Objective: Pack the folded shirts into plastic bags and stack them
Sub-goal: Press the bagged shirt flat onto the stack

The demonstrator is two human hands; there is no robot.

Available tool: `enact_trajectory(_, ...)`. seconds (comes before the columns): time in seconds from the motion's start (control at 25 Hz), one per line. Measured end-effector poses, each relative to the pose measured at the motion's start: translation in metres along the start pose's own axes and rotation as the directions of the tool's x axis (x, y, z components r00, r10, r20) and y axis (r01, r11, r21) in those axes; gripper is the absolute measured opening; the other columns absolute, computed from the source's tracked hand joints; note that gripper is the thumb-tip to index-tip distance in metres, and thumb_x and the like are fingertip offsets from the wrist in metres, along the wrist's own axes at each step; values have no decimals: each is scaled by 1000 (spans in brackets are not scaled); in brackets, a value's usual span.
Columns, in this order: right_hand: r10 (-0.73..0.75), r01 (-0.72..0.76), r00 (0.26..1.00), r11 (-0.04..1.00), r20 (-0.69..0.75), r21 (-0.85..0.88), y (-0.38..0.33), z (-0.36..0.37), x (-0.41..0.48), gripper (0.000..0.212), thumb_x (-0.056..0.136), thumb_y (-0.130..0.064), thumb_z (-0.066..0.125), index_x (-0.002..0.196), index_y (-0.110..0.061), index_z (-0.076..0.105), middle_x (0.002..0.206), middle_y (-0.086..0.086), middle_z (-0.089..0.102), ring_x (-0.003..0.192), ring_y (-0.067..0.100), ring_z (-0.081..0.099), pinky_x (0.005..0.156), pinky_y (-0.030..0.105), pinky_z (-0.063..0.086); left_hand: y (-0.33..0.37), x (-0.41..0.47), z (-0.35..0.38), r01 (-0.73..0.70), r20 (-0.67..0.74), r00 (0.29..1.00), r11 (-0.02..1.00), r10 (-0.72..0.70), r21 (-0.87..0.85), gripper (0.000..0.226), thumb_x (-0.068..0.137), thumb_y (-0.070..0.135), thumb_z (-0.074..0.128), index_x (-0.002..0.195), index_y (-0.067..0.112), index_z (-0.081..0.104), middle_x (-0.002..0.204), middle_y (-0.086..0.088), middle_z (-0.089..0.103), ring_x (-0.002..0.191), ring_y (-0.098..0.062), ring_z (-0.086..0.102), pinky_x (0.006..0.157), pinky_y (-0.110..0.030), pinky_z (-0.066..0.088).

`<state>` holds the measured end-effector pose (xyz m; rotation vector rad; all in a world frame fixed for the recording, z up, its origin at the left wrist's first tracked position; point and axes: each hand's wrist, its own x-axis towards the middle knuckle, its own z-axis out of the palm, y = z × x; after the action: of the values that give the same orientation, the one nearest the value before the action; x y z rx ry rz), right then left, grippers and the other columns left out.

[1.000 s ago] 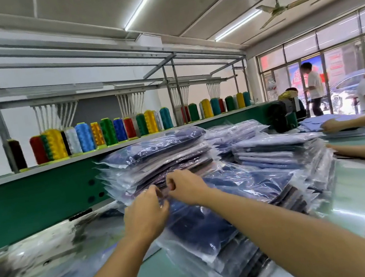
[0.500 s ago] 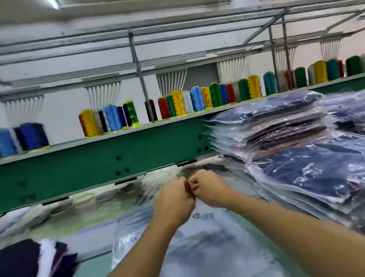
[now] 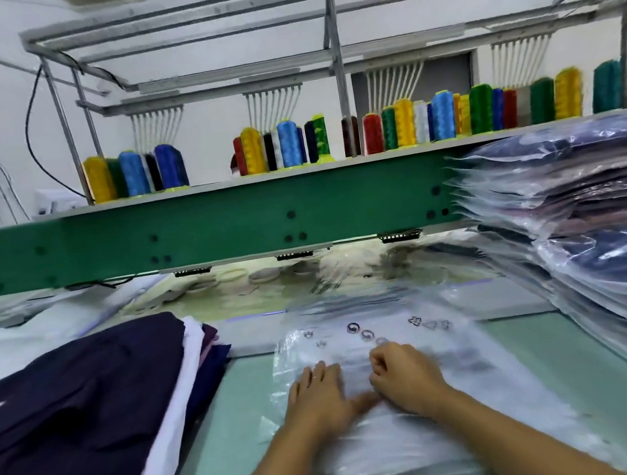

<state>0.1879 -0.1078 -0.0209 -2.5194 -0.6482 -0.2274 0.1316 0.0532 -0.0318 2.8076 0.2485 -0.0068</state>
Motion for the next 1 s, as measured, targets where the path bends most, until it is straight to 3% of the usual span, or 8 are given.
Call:
enact_trajectory(0.12,11,-14,998,999,-56,-42,10,-3,-1,20,81,-23,56,69,-23,41,72,-5,54,75,18,53,54,31,34,-20,7,-4,-19,-95,995,994,10,-103,80,84,78,53,148,32,38,161,-1,33,151,-24,23,121,-41,20)
enact_trajectory(0.24,65,-73,992,994,-105,-75,27,-11,-2,4,86,-29,56,88,-29,52,99,-6,54,100,21,51,72,34,44,-29,10,-12,-1,-107,994,979,-21,-202,43,86,71,59,113,39,51,139,-3,54,139,-25,37,110,-38,32)
enact_trajectory(0.4,250,-244,959,968,-131,56,47,-16,2,33,92,-36,59,122,-24,54,128,6,52,121,28,48,94,39,48,-33,12,-10,-58,-246,969,975,3,-217,23,95,53,58,87,33,49,98,4,61,109,-23,51,94,-38,37)
enact_trajectory(0.52,324,-299,935,938,-143,173,51,-17,6,43,91,-35,61,130,-20,53,125,12,59,117,33,55,94,41,49,-36,9,-8,-92,-329,944,976,23,-196,24,98,46,58,83,31,47,84,7,57,89,-22,54,74,-36,35)
enact_trajectory(0.64,366,-318,925,893,-102,319,50,-20,7,41,91,-29,61,129,-20,51,107,14,68,102,32,64,88,43,53,-41,9,-9,-89,-382,924,954,-27,-285,23,102,41,54,85,26,47,86,6,67,89,-23,60,76,-39,48)
enact_trajectory(0.72,365,-310,930,846,-45,434,49,-21,5,34,90,-25,62,122,-24,50,87,10,72,84,27,68,77,38,54,-44,8,-10,-105,-433,899,926,-67,-361,21,103,38,51,87,25,47,92,6,71,92,-21,63,79,-43,52)
enact_trajectory(0.84,365,-311,931,773,14,553,51,-20,4,21,87,-16,66,106,-16,58,82,5,69,76,26,64,71,34,47,-48,7,-9,-97,-514,854,945,-82,-311,25,102,41,52,83,28,44,76,9,62,78,-18,57,65,-38,43)
enact_trajectory(1.0,266,-236,964,807,24,542,52,-22,3,14,89,-11,67,76,-5,69,64,0,65,60,12,57,61,27,45,-45,2,-9,-65,-524,850,977,-53,-205,24,99,40,59,81,30,46,74,10,57,76,-15,56,67,-35,36)
